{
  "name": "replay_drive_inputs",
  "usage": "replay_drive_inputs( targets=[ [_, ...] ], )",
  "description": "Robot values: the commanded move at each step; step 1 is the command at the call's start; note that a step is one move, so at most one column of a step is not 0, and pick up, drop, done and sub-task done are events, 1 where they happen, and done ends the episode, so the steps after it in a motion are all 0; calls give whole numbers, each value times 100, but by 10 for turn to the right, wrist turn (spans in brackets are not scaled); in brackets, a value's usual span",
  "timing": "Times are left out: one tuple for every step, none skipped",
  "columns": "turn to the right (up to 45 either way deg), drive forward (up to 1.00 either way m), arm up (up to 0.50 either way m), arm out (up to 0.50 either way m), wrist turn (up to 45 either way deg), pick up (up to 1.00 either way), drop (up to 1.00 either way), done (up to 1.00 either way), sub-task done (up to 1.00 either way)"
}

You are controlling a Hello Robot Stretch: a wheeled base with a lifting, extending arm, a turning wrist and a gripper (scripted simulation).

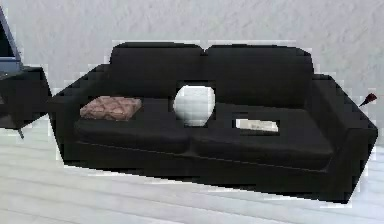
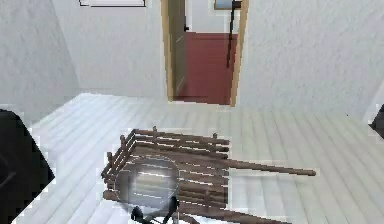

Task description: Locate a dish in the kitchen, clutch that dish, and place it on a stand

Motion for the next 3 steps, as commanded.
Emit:
replay_drive_inputs(
  targets=[
    [-450,0,0,0,0,0,0,0,0],
    [-90,0,0,0,0,0,0,0,0],
    [0,100,0,0,0,0,0,0,0]
  ],
)
